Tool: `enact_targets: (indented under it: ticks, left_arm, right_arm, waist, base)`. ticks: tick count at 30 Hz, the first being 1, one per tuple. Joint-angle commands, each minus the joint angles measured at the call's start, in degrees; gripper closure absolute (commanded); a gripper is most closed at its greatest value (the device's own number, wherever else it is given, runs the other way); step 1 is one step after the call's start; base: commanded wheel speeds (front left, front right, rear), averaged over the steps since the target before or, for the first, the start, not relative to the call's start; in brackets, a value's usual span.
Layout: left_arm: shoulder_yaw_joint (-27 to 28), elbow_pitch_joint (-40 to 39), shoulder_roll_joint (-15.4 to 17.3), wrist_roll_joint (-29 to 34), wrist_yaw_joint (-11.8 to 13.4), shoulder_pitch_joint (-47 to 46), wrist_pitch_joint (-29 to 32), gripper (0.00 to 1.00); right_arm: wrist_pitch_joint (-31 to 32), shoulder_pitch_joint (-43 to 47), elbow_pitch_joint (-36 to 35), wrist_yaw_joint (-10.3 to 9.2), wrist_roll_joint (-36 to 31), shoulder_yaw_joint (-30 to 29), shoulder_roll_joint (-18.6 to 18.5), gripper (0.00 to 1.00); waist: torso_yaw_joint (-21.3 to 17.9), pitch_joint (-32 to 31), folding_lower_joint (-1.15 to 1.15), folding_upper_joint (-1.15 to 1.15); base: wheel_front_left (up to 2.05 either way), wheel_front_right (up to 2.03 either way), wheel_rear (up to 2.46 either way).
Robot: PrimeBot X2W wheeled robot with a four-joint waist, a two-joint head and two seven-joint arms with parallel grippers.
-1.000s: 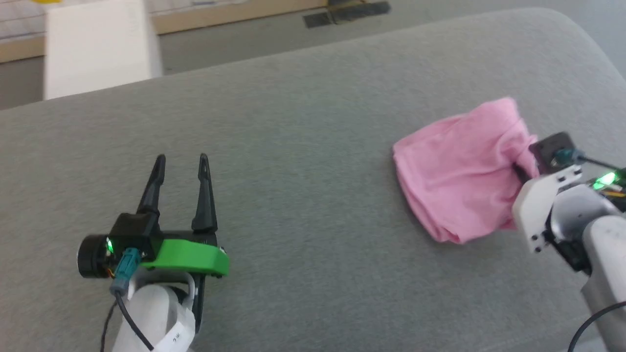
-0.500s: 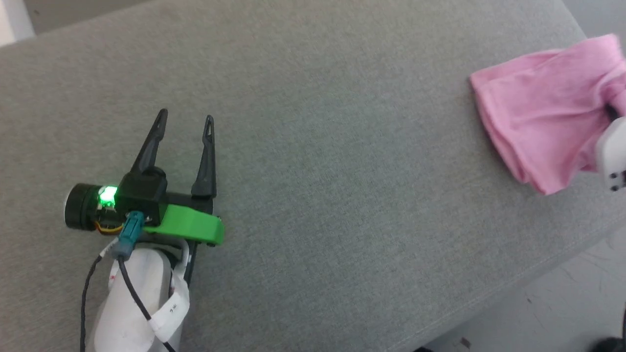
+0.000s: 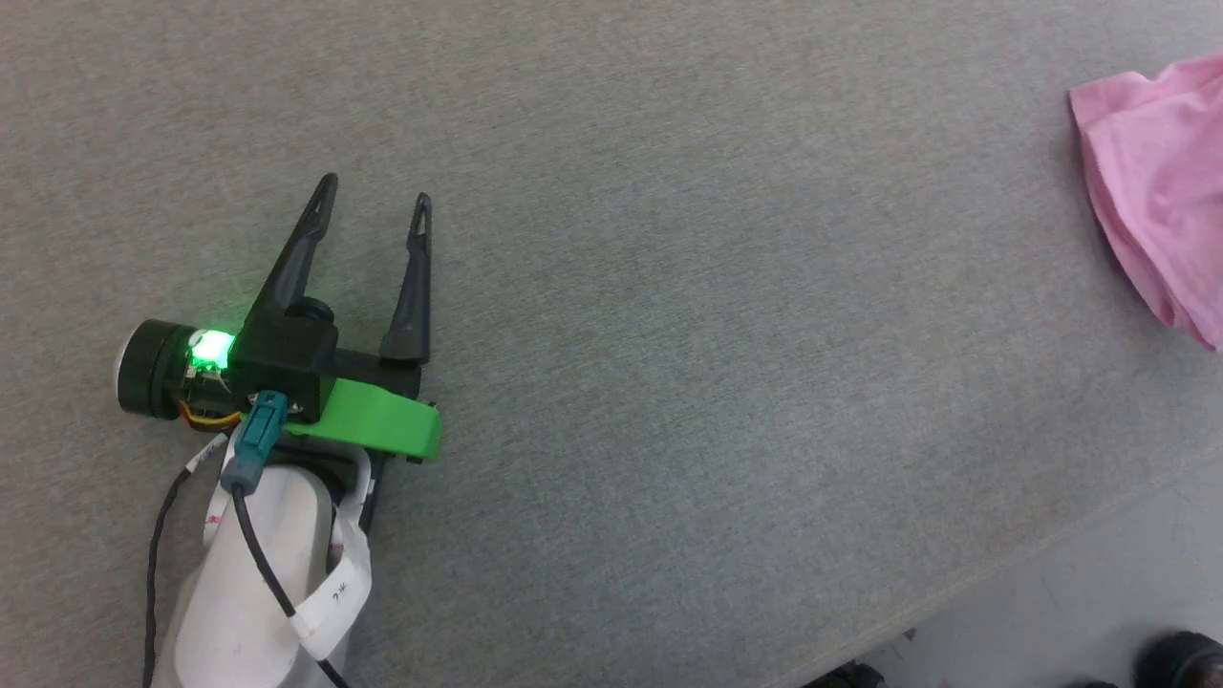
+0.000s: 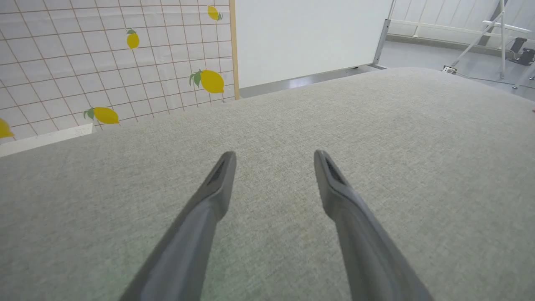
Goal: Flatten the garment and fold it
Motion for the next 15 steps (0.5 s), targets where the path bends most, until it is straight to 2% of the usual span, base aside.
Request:
enact_targets:
  ticks: [1, 4, 9, 13, 15]
  left_arm:
    - [0.24, 0.55, 0.25, 0.11, 0.37, 0.05, -0.44, 0.00]
    - [0.02, 1.77, -0.76, -0.74, 0.74, 0.35, -1.73, 0.00]
    - [-0.18, 4.95, -2.65, -2.66, 1.32, 1.59, -3.76, 0.00]
    - [0.12, 7.58, -3.99, -4.88, 1.66, 3.85, -4.54, 0.00]
    - [0.50, 8.49, -4.50, -5.89, 1.99, 5.33, -4.67, 0.00]
  right_arm:
    - [-0.43, -0.94, 0.61, -0.10, -1.59, -1.37, 0.06, 0.00]
    - [-1.31, -0.45, 1.02, -0.10, -3.85, -5.18, -0.19, 0.00]
    - [-5.45, 1.29, -0.18, -0.10, -5.00, -7.80, 0.10, 0.00]
    - [-9.86, 3.47, -2.61, -0.10, -2.58, -7.48, 2.36, 0.00]
    - [-11.49, 5.36, -4.84, -0.10, 0.53, -6.06, 4.68, 0.00]
  waist:
    - [1.40, -0.54, -0.01, 0.00]
    - [2.74, -2.75, -0.01, 0.00]
    - [5.17, -8.33, -0.01, 0.00]
    - [7.59, -14.46, -0.01, 0.00]
    - [8.76, -17.40, -0.01, 0.00]
  base:
    - [0.00, 0.00, 0.00]
    - [0.00, 0.00, 0.00]
    - [0.00, 0.00, 0.00]
    - [0.00, 0.00, 0.00]
    - [0.00, 0.00, 0.00]
